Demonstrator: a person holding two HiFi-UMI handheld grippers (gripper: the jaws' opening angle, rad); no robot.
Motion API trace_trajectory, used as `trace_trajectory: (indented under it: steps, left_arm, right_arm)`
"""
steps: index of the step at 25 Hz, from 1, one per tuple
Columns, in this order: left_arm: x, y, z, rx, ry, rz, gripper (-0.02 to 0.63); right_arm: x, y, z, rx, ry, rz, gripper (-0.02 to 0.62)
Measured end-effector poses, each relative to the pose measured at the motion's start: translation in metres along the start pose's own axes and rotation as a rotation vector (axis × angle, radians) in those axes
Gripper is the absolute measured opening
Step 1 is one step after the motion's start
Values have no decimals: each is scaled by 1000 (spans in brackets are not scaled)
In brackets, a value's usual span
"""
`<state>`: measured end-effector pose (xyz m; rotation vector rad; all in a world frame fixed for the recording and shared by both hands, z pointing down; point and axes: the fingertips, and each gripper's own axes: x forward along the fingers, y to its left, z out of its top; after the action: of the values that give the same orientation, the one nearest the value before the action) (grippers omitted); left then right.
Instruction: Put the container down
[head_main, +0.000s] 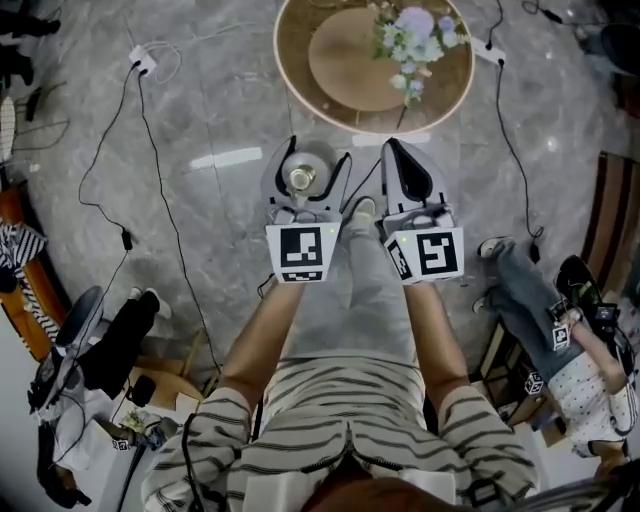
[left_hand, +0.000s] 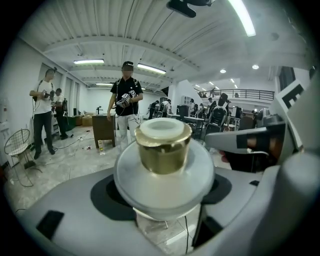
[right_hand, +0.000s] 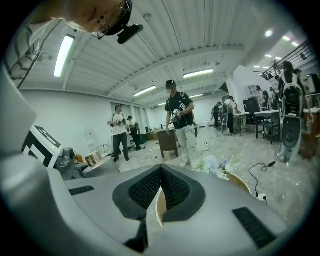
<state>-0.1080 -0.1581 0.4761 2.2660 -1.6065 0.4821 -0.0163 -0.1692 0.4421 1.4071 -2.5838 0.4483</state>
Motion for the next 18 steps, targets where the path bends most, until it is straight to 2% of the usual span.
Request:
trace_trajectory:
  steps: [13,18]
  left_arm:
    - [94,14,-74,37,57,-23,331]
    - [129,22,-101,-10,76,-17,331]
  right_arm:
    - [50,-32,-83,42,61,-27,8]
    - [66,-41,-107,40,80,-23,8]
